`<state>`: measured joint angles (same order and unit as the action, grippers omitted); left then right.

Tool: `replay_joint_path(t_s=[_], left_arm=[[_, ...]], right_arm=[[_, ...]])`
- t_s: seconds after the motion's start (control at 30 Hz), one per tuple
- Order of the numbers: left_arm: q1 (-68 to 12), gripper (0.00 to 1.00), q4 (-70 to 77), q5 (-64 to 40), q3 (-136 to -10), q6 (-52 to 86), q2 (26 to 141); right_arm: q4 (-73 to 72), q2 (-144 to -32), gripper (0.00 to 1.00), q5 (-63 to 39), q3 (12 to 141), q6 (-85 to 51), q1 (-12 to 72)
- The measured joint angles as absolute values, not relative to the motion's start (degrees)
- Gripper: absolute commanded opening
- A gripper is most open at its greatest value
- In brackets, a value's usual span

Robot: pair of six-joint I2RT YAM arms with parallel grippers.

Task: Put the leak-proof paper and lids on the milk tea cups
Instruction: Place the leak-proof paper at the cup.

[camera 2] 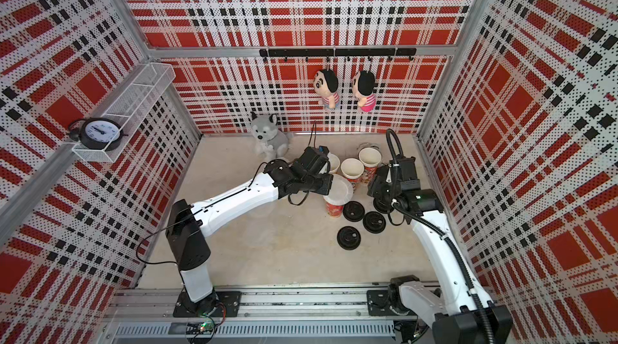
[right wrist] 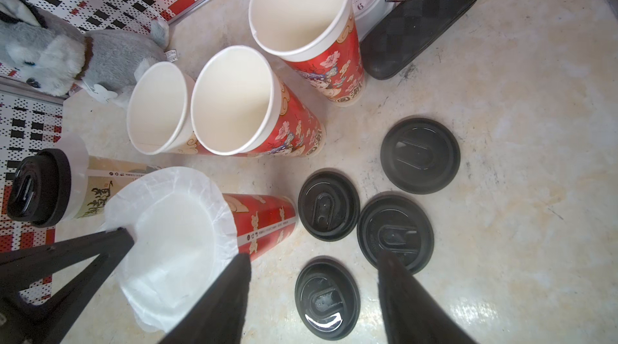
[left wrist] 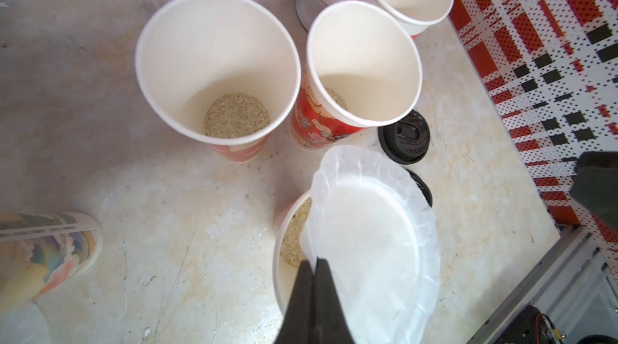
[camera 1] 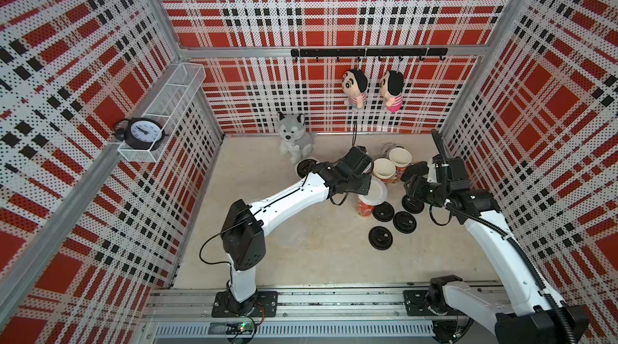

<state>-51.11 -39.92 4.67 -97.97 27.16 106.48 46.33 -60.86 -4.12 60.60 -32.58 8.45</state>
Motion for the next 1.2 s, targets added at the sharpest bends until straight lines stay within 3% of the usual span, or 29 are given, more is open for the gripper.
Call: replay_joint_path(t_s=[0.4,1.2], left_arm=[[-51.1,0.00,-42.6,6.5,-99.5,26.5,108.4],[-51.1,0.31,-45.6,7.8,-101.6,26.3,109.1]], right_arm=[[46.0,-61.1,0.63,-4.3,60.1,-32.6,8.4],[45.5,-61.2,0.64,-5.2,60.0,-32.6,8.4]])
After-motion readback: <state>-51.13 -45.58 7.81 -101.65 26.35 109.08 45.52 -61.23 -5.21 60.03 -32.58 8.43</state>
